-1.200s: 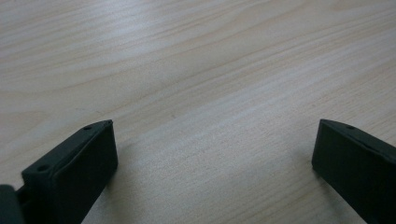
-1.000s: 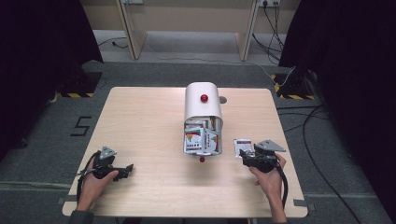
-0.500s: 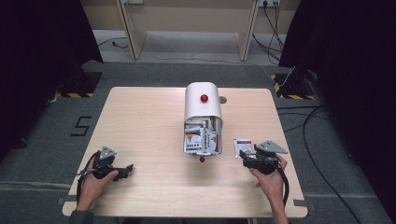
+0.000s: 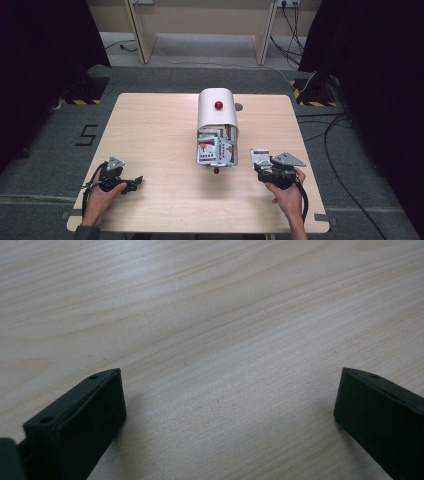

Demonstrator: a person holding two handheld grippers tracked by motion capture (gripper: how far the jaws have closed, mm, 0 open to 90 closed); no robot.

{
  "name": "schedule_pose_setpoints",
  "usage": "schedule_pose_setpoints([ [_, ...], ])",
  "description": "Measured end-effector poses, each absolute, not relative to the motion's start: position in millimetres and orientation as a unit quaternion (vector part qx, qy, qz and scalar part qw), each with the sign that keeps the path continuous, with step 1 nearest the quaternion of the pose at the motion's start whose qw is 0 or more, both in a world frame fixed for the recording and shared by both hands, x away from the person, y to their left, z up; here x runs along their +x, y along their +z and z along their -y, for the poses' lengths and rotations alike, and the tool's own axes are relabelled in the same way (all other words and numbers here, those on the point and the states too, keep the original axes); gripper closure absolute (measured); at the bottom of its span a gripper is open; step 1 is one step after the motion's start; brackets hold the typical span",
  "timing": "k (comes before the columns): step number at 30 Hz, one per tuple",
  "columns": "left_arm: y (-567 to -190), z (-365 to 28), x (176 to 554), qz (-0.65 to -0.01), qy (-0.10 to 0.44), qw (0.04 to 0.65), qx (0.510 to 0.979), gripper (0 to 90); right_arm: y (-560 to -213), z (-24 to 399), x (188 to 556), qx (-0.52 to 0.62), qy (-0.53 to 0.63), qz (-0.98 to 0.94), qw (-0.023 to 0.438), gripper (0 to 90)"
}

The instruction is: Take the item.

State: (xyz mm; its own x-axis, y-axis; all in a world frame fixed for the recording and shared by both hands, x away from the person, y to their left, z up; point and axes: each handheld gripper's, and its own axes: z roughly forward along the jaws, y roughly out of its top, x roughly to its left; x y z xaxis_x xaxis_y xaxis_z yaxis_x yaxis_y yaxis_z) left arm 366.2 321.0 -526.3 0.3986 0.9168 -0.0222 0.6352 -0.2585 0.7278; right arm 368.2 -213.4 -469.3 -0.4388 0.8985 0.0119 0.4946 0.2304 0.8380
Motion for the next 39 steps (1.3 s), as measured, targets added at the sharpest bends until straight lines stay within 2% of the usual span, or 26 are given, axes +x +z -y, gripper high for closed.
schedule_pose_setpoints([
  [39,-526.3,-321.4,365.7,-0.507,0.208,0.337,0.766,0.0,-475.1,212.1,346.6,0.454,0.403,-0.756,0.244,30.7],
])
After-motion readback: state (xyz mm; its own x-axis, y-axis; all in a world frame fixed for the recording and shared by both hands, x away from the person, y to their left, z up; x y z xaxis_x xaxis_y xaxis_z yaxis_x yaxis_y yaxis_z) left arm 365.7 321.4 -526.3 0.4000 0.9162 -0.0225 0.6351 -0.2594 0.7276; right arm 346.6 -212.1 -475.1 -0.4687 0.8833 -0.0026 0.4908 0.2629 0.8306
